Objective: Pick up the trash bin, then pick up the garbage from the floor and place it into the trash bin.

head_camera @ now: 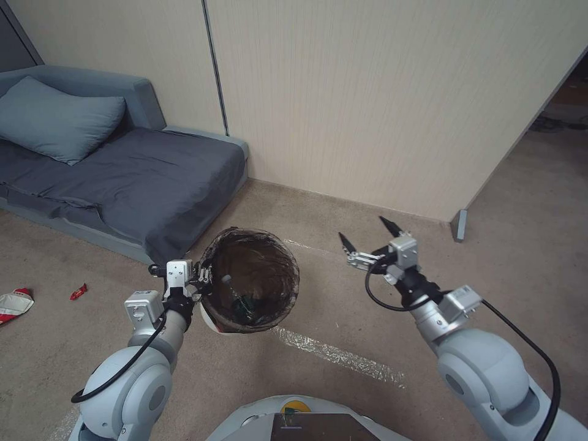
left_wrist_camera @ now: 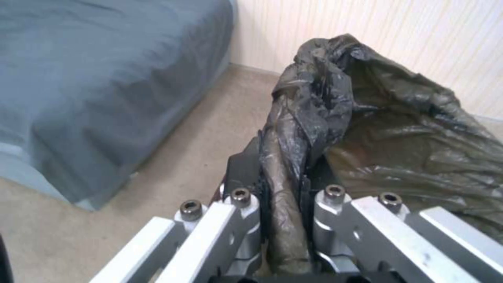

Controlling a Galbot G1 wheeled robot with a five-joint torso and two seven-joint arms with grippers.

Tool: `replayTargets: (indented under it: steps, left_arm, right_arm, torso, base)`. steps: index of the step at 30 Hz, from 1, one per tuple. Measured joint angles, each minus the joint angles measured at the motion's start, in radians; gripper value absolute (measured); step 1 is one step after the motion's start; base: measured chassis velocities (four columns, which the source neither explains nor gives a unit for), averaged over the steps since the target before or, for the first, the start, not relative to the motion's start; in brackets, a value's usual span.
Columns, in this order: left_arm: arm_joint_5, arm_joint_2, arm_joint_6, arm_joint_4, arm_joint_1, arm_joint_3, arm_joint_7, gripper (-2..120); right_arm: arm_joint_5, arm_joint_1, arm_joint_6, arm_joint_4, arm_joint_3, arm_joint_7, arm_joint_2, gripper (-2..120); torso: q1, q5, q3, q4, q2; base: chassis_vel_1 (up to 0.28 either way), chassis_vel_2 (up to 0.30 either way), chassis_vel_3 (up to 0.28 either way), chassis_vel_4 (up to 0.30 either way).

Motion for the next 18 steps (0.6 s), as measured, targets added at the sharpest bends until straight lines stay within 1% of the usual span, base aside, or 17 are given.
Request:
replayTargets:
  steps: [1, 2, 4, 5, 6, 7, 8, 11, 12, 14, 18]
  left_arm:
    - [0.007, 0.000, -0.002, 0.000, 0.001, 0.000, 0.003, 7]
    - [0.007, 0.000, -0.002, 0.000, 0.001, 0.000, 0.003, 7]
    - [0.028, -0.004, -0.008, 0.001, 0.003, -0.003, 0.012, 7]
    - [0.028, -0.004, -0.008, 0.001, 0.003, -0.003, 0.012, 7]
    - [0.035, -0.005, -0.010, 0.002, 0.003, -0.004, 0.015, 7]
    - [0.057, -0.007, -0.015, 0.006, 0.002, -0.007, 0.023, 7]
    - [0.057, -0.007, -0.015, 0.006, 0.002, -0.007, 0.023, 7]
    - [0.114, -0.016, -0.023, 0.021, 0.000, -0.013, 0.037, 7]
    - [0.114, -0.016, -0.023, 0.021, 0.000, -0.013, 0.037, 7]
    - [0.165, -0.030, -0.026, 0.024, 0.008, -0.015, 0.048, 7]
    - [0.191, -0.034, -0.028, 0.030, 0.007, -0.013, 0.056, 7]
  right_arm:
    - [-0.052, -0.030, 0.029, -0.010, 0.012, -0.003, 0.045, 100]
    - [-0.052, -0.030, 0.029, -0.010, 0.012, -0.003, 0.045, 100]
    - [-0.169, -0.103, 0.092, -0.031, 0.027, -0.025, 0.205, 100]
    - [-0.169, -0.103, 0.092, -0.031, 0.027, -0.025, 0.205, 100]
    - [-0.193, -0.118, 0.110, -0.035, 0.027, -0.030, 0.244, 100]
    - [-0.232, -0.140, 0.142, -0.041, 0.023, -0.035, 0.304, 100]
    - [-0.232, -0.140, 0.142, -0.041, 0.023, -0.035, 0.304, 100]
    - [-0.302, -0.171, 0.208, -0.056, 0.019, -0.039, 0.379, 100]
    - [-0.302, -0.171, 0.208, -0.056, 0.019, -0.039, 0.379, 100]
    - [-0.352, -0.201, 0.265, -0.070, 0.013, -0.037, 0.412, 100]
    - [-0.367, -0.210, 0.282, -0.077, 0.012, -0.036, 0.426, 100]
  torso:
    - [0.000, 0.0000, 0.000, 0.0002, 0.000]
    - [0.000, 0.0000, 0.000, 0.0002, 0.000]
    - [0.000, 0.0002, 0.000, -0.0008, 0.000]
    - [0.000, 0.0002, 0.000, -0.0008, 0.000]
    - [0.000, 0.0001, 0.000, -0.0008, 0.000]
    - [0.000, -0.0001, 0.000, -0.0005, 0.000]
    - [0.000, -0.0001, 0.000, -0.0005, 0.000]
    - [0.000, -0.0002, 0.000, 0.0002, 0.000]
    - [0.000, -0.0002, 0.000, 0.0002, 0.000]
    - [0.000, -0.0002, 0.000, 0.0000, 0.000]
    - [0.000, -0.0002, 0.000, -0.0001, 0.000]
  base:
    - [0.000, 0.000, 0.000, 0.000]
    - [0.000, 0.000, 0.000, 0.000]
    - [0.000, 0.000, 0.000, 0.000]
    - [0.000, 0.000, 0.000, 0.000]
    - [0.000, 0.000, 0.000, 0.000]
    - [0.000, 0.000, 0.000, 0.000]
    - [0.000, 0.000, 0.000, 0.000]
    - [0.000, 0.000, 0.000, 0.000]
    - [0.000, 0.000, 0.000, 0.000]
    - [0.000, 0.000, 0.000, 0.000]
    - [0.000, 0.000, 0.000, 0.000]
